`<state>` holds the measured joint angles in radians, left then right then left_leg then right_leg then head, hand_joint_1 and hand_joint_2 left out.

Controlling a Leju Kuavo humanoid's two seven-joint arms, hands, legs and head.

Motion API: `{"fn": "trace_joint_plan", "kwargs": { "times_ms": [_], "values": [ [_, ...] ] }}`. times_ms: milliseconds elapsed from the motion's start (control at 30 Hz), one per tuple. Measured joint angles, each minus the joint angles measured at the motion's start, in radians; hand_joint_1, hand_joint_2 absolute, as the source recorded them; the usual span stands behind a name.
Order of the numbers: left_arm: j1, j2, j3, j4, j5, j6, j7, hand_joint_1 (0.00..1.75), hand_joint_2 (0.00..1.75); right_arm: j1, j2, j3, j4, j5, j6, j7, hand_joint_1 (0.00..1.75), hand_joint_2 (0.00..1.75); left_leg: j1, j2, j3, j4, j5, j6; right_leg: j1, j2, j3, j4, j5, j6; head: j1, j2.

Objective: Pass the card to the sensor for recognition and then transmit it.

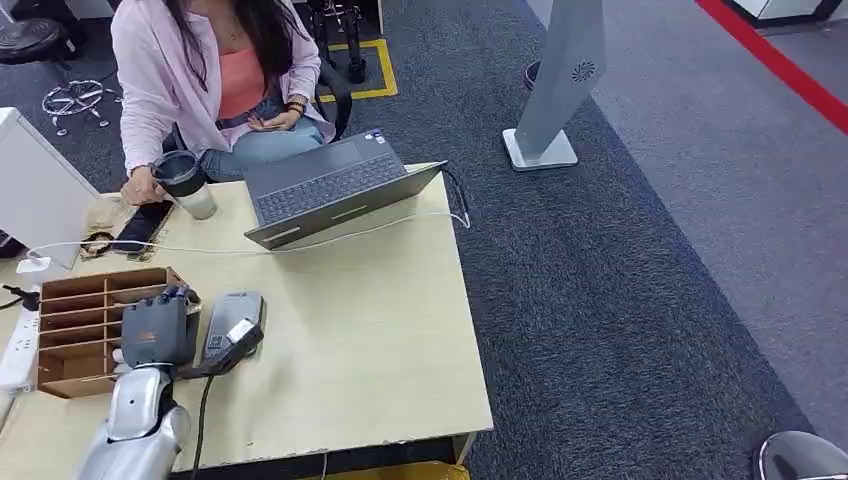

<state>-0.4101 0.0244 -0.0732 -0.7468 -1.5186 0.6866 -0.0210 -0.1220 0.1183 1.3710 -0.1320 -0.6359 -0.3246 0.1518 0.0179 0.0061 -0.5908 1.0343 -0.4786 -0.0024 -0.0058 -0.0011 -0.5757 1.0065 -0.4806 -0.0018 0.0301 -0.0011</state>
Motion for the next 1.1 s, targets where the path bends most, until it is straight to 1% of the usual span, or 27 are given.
{"fn": "trace_joint_plan", "kwargs": {
  "times_ms": [267,533,633,767,833,1100],
  "values": [
    [0.025,-0.032,-0.01,-0.07,-0.003,0.0,0.001,1.75,1.75,0.0,0.0,0.01,0.0,-0.002,0.0,0.0,0.0,0.0,0.0,0.0,0.0,0.0,0.0,0.0,0.0,0.0,0.0,0.0,0.0,0.0,0.0,0.0],
    [0.029,-0.04,-0.014,-0.083,-0.003,-0.004,0.002,1.75,1.75,-0.001,0.0,0.012,0.0,-0.003,0.0,-0.001,0.0,0.0,0.0,0.0,0.0,0.0,0.0,0.0,0.0,0.0,0.0,0.0,0.0,0.0,0.0,0.0],
    [0.029,-0.041,-0.016,-0.082,-0.003,-0.021,0.015,1.75,1.75,-0.001,0.0,0.013,0.0,-0.003,0.0,-0.001,0.0,0.0,0.0,0.0,0.0,0.0,0.0,0.0,0.0,0.0,0.0,0.0,0.0,0.0,0.0,0.0],
    [0.027,-0.039,-0.022,-0.071,-0.003,-0.073,0.044,1.75,1.75,-0.001,-0.001,0.014,0.0,-0.01,0.0,-0.003,0.0,0.0,0.0,0.0,0.0,0.0,0.0,0.0,0.0,0.0,0.0,0.0,0.0,0.0,0.0,0.0],
    [0.026,-0.037,-0.026,-0.061,-0.003,-0.093,0.045,1.75,1.75,-0.001,-0.001,0.014,0.0,-0.012,0.0,-0.005,0.0,0.0,0.0,0.0,0.0,0.0,0.0,0.0,0.0,0.0,0.0,0.0,0.0,0.0,0.0,0.0],
    [0.018,-0.037,-0.028,-0.037,-0.003,-0.103,0.053,1.75,1.75,0.0,-0.001,0.014,0.0,-0.012,0.0,-0.008,0.0,0.0,0.0,0.0,0.0,0.0,0.0,0.0,0.0,0.0,0.0,0.0,0.0,0.0,0.0,0.0]
  ]
}}
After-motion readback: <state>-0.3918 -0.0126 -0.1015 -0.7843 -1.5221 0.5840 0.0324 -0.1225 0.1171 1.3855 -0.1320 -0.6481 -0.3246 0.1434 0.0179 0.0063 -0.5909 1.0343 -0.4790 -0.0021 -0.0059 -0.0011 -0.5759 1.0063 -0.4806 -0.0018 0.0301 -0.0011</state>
